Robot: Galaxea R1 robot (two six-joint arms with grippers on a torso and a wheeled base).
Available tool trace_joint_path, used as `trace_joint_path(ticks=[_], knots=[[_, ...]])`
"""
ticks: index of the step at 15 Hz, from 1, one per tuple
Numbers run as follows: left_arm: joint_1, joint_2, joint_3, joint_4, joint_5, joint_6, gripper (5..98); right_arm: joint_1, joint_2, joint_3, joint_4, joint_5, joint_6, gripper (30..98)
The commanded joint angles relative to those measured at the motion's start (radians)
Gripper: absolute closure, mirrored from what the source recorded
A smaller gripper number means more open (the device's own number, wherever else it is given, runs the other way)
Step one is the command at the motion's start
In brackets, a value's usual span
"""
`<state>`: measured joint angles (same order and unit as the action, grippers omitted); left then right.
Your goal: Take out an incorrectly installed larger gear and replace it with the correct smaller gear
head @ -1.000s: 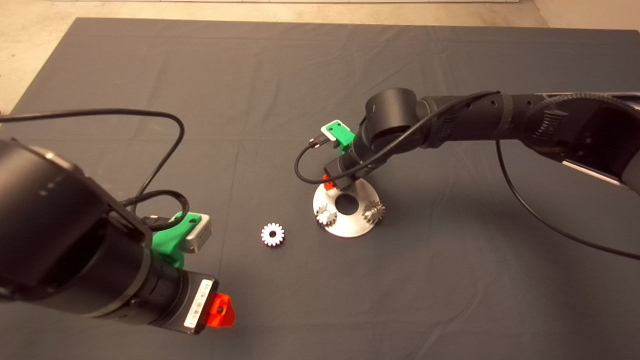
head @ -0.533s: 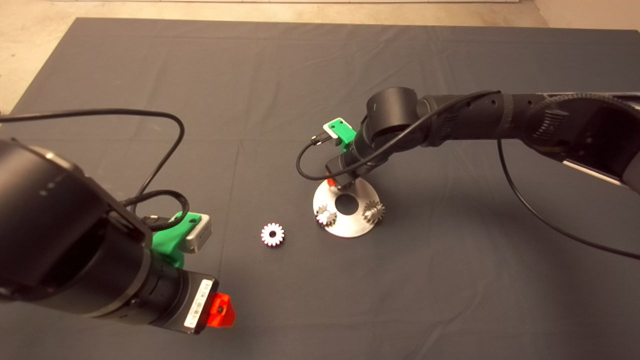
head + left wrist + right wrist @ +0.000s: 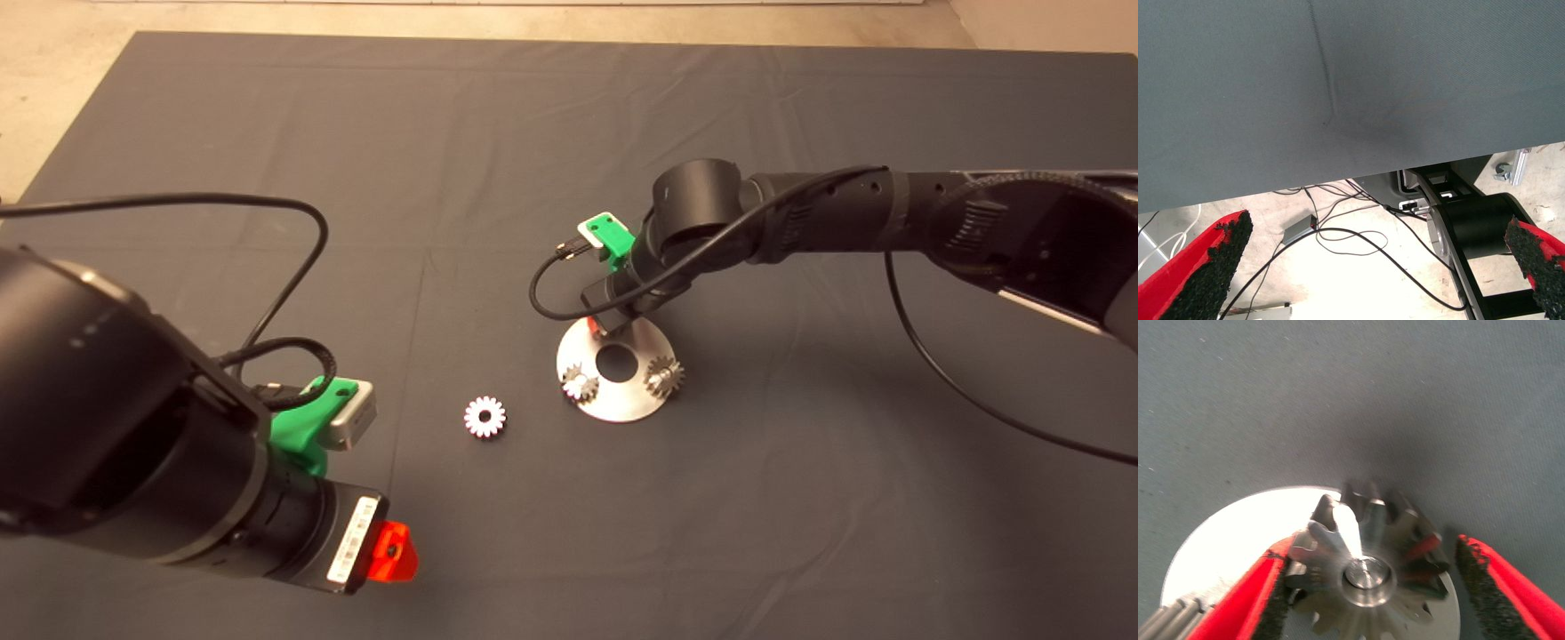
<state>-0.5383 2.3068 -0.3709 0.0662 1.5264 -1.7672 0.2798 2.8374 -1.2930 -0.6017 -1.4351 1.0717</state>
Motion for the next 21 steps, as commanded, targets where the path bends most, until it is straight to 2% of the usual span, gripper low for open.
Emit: trace_joint_path(ticks=[1,3,5,7,9,21], knots=[[-0.015,-0.003,0.017,-0.02,0.132,0.002,5.4,0.019,0.006,-0.006,-0.032,-0.003,0.007,65.7],[-0.014,-0.003,0.017,-0.02,0.132,0.002,5.4,0.018,0.007,-0.006,-0.032,-0.002,0.007,67.1],[-0.015,-0.003,0.017,-0.02,0.132,0.002,5.4,0.019,0.005,-0.008,-0.032,0.018,0.007,71.6],[-0.015,-0.003,0.017,-0.02,0.132,0.002,5.4,0.019,0.006,-0.017,-0.032,0.028,0.005,72.6],[-0.014,-0.003,0.017,-0.02,0.132,0.002,5.4,0.018,0.007,-0.017,-0.032,0.028,0.007,75.9],[-0.014,-0.003,0.017,-0.02,0.132,0.002,5.4,0.024,0.006,-0.005,-0.032,0.027,0.009,78.4]])
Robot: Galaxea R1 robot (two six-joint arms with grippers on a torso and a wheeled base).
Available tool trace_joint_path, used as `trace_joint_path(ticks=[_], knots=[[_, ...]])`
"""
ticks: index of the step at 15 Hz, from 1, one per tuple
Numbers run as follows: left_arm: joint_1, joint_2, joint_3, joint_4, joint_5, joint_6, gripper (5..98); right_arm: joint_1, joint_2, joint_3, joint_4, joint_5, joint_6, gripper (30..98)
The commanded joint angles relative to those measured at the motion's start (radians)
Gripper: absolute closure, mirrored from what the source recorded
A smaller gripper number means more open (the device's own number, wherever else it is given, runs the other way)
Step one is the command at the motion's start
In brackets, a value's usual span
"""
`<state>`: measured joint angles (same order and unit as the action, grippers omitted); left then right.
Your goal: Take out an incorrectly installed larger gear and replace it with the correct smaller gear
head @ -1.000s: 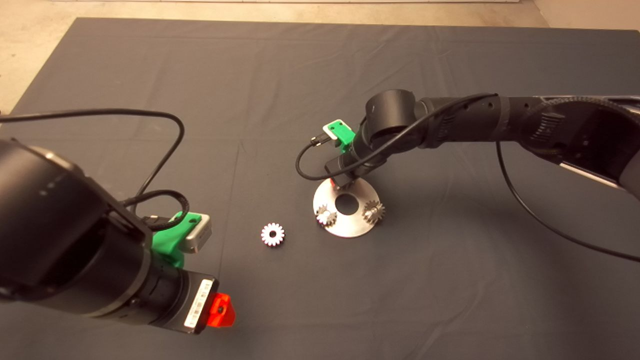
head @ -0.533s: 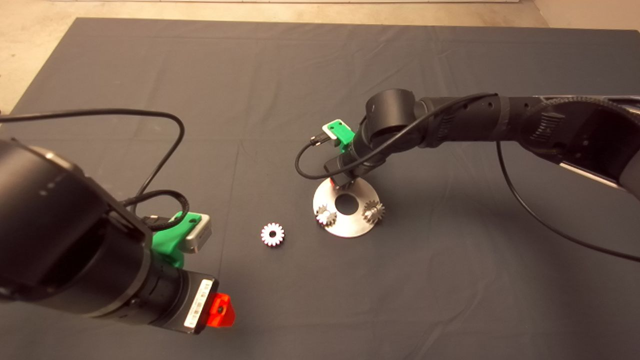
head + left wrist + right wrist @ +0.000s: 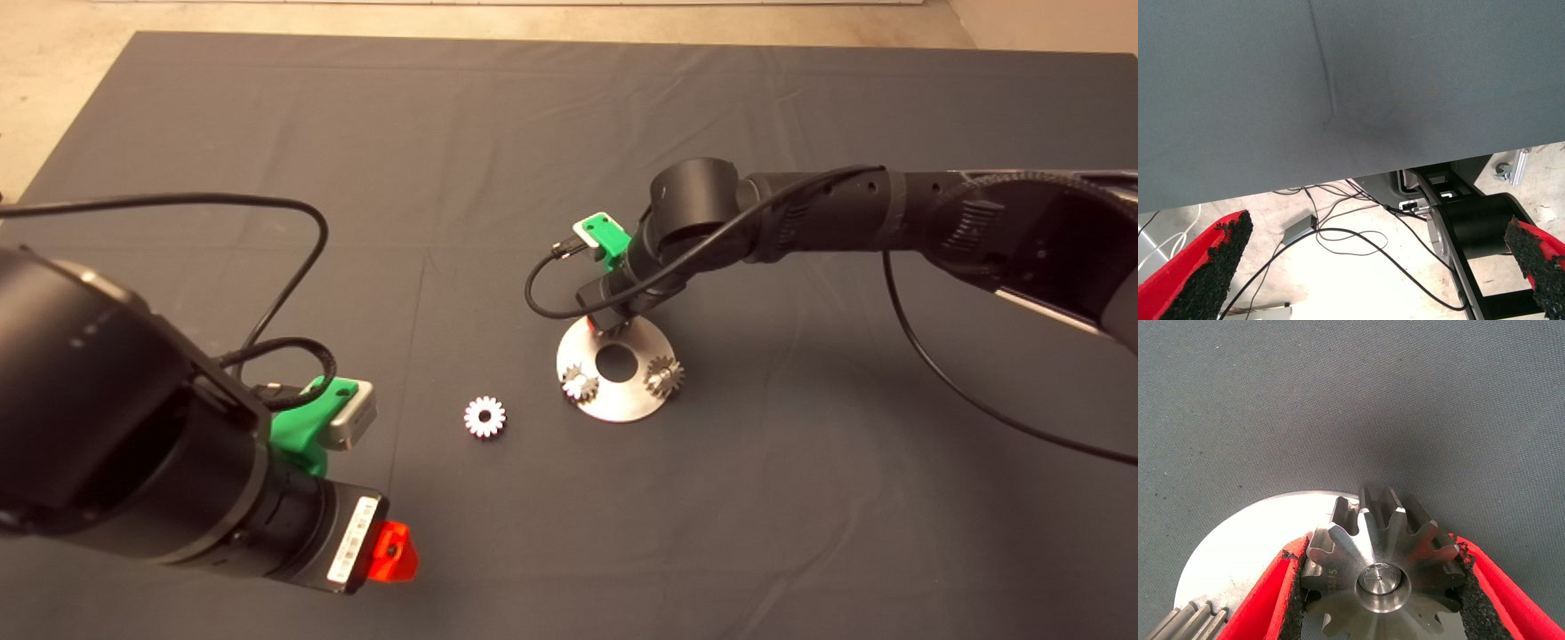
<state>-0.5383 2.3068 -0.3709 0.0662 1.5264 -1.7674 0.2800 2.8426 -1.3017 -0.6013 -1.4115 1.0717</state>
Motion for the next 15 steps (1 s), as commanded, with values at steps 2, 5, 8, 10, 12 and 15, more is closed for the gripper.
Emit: trace_joint_path(ticks=[2,5,8,10,12,15], knots=[[-0.014,-0.003,0.017,-0.02,0.132,0.0,5.4,0.027,0.001,0.007,-0.032,0.003,0.01,78.4],[-0.014,-0.002,0.017,-0.02,0.132,0.002,5.4,0.045,0.001,0.02,-0.029,-0.001,0.01,78.5],[-0.015,-0.006,0.015,-0.02,0.132,0.003,5.4,0.061,-0.004,0.047,-0.025,-0.004,0.011,78.6],[-0.015,-0.005,0.015,-0.02,0.132,0.003,5.4,0.078,-0.004,0.06,-0.022,-0.006,0.011,78.7],[-0.015,-0.006,0.015,-0.02,0.132,0.003,5.4,0.096,-0.005,0.072,-0.02,-0.006,0.011,78.7],[-0.014,-0.006,0.015,-0.02,0.132,0.003,5.4,0.124,-0.007,0.081,-0.015,-0.006,0.013,78.8]])
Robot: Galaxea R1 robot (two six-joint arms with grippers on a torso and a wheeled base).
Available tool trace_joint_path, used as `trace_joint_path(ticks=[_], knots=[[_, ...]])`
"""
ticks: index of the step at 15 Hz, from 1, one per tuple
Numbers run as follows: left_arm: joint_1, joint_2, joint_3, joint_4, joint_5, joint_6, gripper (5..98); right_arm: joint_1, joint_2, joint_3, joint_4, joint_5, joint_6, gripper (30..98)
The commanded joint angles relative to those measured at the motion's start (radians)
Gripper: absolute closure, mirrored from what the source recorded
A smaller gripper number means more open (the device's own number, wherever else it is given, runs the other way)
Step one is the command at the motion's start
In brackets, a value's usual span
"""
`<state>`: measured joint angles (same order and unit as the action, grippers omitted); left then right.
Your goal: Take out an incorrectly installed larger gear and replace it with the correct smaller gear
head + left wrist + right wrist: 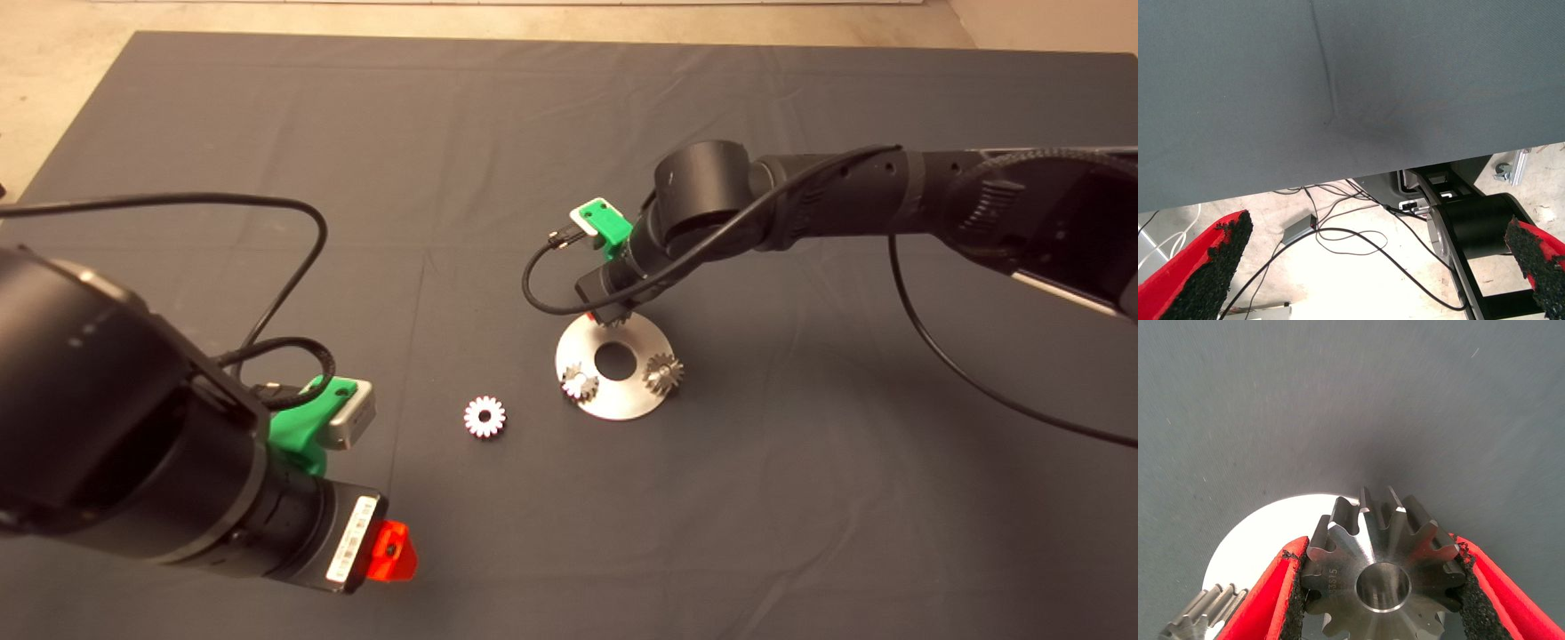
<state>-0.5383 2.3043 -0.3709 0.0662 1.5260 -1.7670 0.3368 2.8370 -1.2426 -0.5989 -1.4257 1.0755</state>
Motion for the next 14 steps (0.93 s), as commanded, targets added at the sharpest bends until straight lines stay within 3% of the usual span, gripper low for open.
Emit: trace_joint_path(ticks=[1,4,7,8,11,14], knots=[[-0.015,-0.004,0.015,-0.02,0.132,0.003,5.4,0.076,-0.006,0.026,-0.008,0.008,0.009,78.8],[-0.015,-0.004,0.015,-0.02,0.132,0.003,5.4,0.091,-0.051,0.046,-0.003,0.007,0.009,78.9],[-0.014,-0.004,0.015,-0.02,0.132,0.003,5.4,0.091,-0.148,0.098,-0.002,0.007,0.009,78.9],[-0.015,-0.002,0.015,-0.02,0.132,0.003,5.4,0.091,-0.183,0.114,-0.001,0.002,0.009,78.9],[-0.015,-0.001,0.015,-0.02,0.132,0.003,5.4,0.09,-0.265,0.168,-0.002,-0.044,0.007,78.9],[-0.015,-0.001,0.015,-0.02,0.132,0.001,5.4,0.084,-0.346,0.219,-0.002,-0.045,0.007,78.9]])
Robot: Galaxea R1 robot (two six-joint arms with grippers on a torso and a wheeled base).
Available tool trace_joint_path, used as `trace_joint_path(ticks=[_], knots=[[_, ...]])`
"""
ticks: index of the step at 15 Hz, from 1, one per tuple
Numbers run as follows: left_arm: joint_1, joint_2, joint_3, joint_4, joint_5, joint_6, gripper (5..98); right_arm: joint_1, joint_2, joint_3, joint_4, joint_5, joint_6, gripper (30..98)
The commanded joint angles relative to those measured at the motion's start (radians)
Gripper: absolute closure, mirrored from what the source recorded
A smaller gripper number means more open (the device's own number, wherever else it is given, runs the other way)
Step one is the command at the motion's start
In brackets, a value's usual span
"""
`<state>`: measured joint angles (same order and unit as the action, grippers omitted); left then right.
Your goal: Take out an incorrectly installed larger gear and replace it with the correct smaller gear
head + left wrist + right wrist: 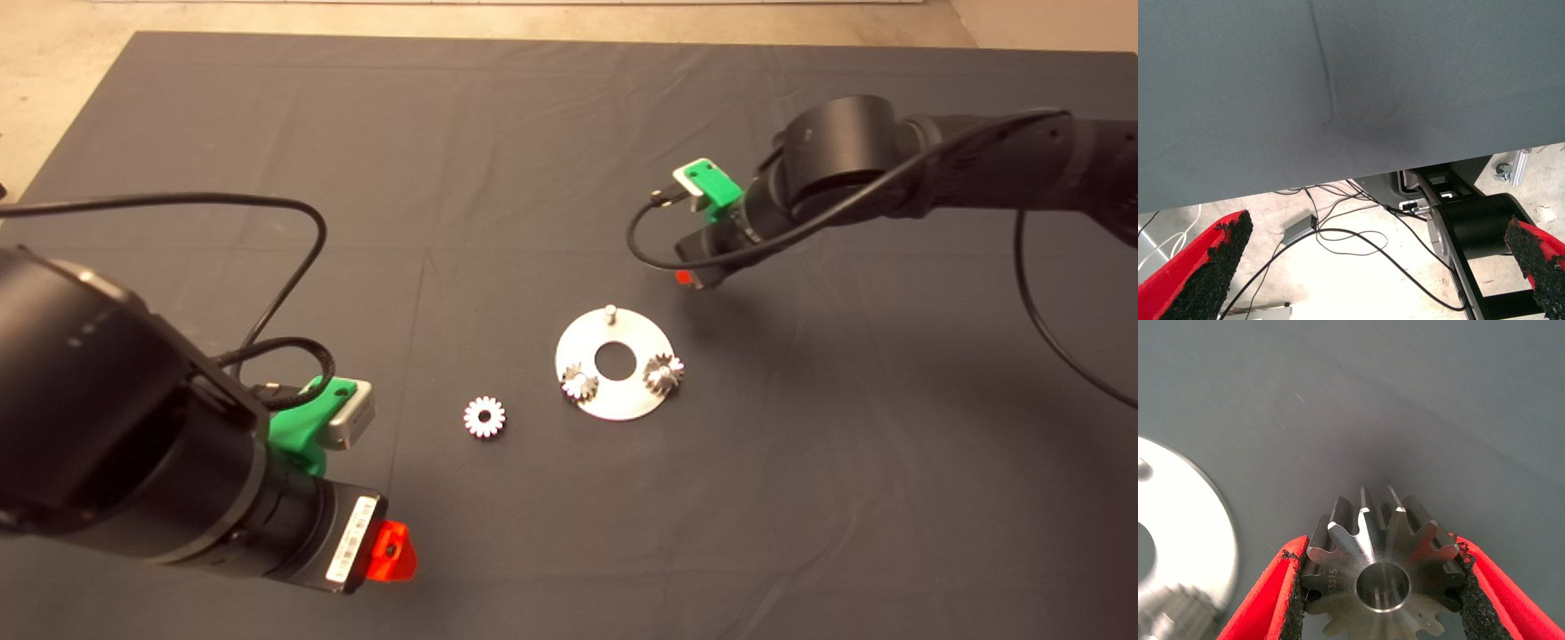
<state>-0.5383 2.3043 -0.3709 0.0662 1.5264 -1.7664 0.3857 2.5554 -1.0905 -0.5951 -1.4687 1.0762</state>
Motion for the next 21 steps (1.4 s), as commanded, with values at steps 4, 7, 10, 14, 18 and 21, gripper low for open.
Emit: trace_joint_path(ticks=[4,7,10,14,18,21], knots=[[-0.014,-0.001,0.015,-0.02,0.132,-0.002,5.4,0.007,-0.142,0.106,-0.007,-0.001,0.007,78.9],[-0.014,0.001,0.017,-0.02,0.132,-0.004,5.4,-0.029,-0.173,0.117,-0.006,0.001,0.008,78.9],[-0.014,0.001,0.017,-0.02,0.132,-0.004,5.4,-0.063,-0.175,0.125,-0.006,0.002,0.03,78.9],[-0.014,0.002,0.017,-0.02,0.132,-0.002,5.4,-0.076,-0.175,0.141,-0.006,0.005,0.057,78.9],[-0.014,0.002,0.017,-0.02,0.132,-0.001,5.4,-0.079,-0.175,0.14,-0.008,0.007,0.071,78.9],[-0.014,0.001,0.017,-0.02,0.132,-0.001,5.4,-0.093,-0.174,0.14,-0.009,0.008,0.071,78.9]])
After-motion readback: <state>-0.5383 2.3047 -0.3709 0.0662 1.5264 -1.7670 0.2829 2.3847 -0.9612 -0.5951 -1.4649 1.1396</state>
